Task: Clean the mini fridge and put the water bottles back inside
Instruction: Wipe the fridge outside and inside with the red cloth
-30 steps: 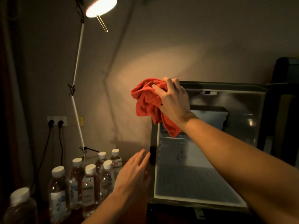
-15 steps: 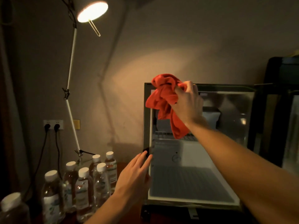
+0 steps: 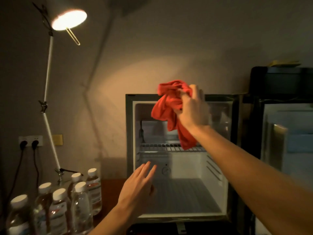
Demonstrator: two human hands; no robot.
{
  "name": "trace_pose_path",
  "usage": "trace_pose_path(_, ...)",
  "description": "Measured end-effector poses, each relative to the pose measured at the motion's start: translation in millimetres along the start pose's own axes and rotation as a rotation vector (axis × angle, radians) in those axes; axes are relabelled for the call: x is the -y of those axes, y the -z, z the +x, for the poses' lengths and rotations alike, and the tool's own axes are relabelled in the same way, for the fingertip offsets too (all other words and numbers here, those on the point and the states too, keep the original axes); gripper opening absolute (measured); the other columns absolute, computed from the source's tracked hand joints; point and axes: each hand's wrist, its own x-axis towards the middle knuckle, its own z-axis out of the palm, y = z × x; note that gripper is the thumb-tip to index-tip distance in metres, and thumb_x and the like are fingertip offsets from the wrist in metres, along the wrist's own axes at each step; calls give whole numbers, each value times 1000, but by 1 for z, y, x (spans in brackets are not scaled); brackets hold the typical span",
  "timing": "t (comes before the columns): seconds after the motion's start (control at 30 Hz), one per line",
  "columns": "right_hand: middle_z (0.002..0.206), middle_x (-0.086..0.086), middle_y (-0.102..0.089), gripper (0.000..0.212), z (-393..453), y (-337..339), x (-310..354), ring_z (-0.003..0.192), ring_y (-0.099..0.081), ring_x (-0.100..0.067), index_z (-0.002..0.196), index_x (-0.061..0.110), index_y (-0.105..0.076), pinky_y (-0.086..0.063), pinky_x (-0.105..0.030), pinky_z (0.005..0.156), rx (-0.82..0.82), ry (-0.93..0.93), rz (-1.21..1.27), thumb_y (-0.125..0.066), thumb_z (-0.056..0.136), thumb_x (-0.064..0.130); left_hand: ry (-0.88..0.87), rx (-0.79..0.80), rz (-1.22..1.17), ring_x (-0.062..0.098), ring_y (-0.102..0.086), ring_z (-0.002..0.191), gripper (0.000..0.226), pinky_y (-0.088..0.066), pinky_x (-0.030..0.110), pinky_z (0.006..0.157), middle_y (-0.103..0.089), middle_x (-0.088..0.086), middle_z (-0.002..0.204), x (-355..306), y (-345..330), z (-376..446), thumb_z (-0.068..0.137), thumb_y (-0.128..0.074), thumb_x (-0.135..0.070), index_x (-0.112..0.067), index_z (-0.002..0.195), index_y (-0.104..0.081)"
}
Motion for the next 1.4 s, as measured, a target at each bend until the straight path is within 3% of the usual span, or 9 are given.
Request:
trace_pose_path(0.1, 124, -8, -48, 58, 3, -5, 5, 110, -48, -30, 126, 22, -61, -52, -38, 69, 26, 64, -52, -77, 73, 40, -30, -22, -14, 20, -65, 113, 78, -52, 27, 91, -63, 6, 130, -12, 4, 10, 51, -86, -28, -16, 126, -66)
trace_pose_path(0.23, 123, -5, -48, 49, -1, -1, -25, 111, -50, -30, 122, 23, -60, -51, -38, 65, 24, -33, -50, -69, 78, 42, -79, -48, 40, 20, -70, 101, 82, -56, 27, 82, -69, 7, 119, -18, 1, 16, 39, -91, -27, -13, 117, -71)
trace_pose_path(0.53, 141, -11, -45, 35, -35, 9, -75, 116, -54, -36, 116, 14, -61, -50, -46, 80, -52, -521, 74, -67, 85, 30, -114, 24, -10, 18, -68, 106, 85, -56, 26, 83, -66, 5, 126, -27, -6, 15, 46, -92, -35, -15, 125, -66)
trace_pose_path(0.77, 143, -11, -43, 32, -41, 1, -77, 124, -48, -35, 116, 7, -59, -47, -48, 92, -123, -652, 78, -64, 87, 20, -152, -5, -116, 14, -68, 105, 79, -54, 22, 85, -66, 5, 126, -33, -11, 15, 51, -80, -34, -14, 126, -66)
trace_pose_path(0.97, 139, -11, -47, 44, -29, 6, -75, 123, -50, -36, 126, 10, -56, -43, -49, 96, -44, -836, 137, -55, 83, 17, -138, 0, -177, 15, -66, 109, 77, -55, 25, 88, -63, 5, 131, -32, -25, 16, 60, -74, -31, -15, 133, -60)
trace_pose_path(1.1, 133, -16, -51, 46, -30, 9, -71, 118, -54, -39, 126, 8, -55, -44, -48, 95, 23, -992, 183, -57, 81, 19, -106, 14, -202, 15, -68, 105, 83, -57, 23, 80, -65, 5, 128, -32, -29, 15, 48, -81, -30, -16, 129, -64)
trace_pose_path(1.17, 132, -17, -52, 44, -31, 11, -70, 117, -55, -40, 125, 7, -56, -44, -47, 95, 42, -1025, 186, -56, 82, 20, -90, 15, -277, 17, -63, 115, 83, -53, 24, 89, -56, 6, 140, -32, -33, 14, 59, -73, -29, -17, 140, -54)
trace_pose_path(1.3, 132, -18, -54, 46, -46, 12, -71, 118, -55, -39, 127, 8, -57, -44, -46, 98, 72, -1060, 200, -55, 82, 18, -96, 24, -299, 13, -26, 144, 79, -26, 23, 114, -10, -3, 164, -35, -42, 15, 86, -39, -38, -29, 156, -2)
trace_pose_path(1.4, 133, -17, -54, 51, -58, 11, -70, 117, -56, -39, 133, 12, -54, -46, -44, 99, 77, -1052, 206, -55, 82, 16, -106, 24, -292, 12, -26, 143, 78, -26, 23, 114, -10, -3, 164, -35, -42, 18, 90, -40, -40, -30, 156, 1)
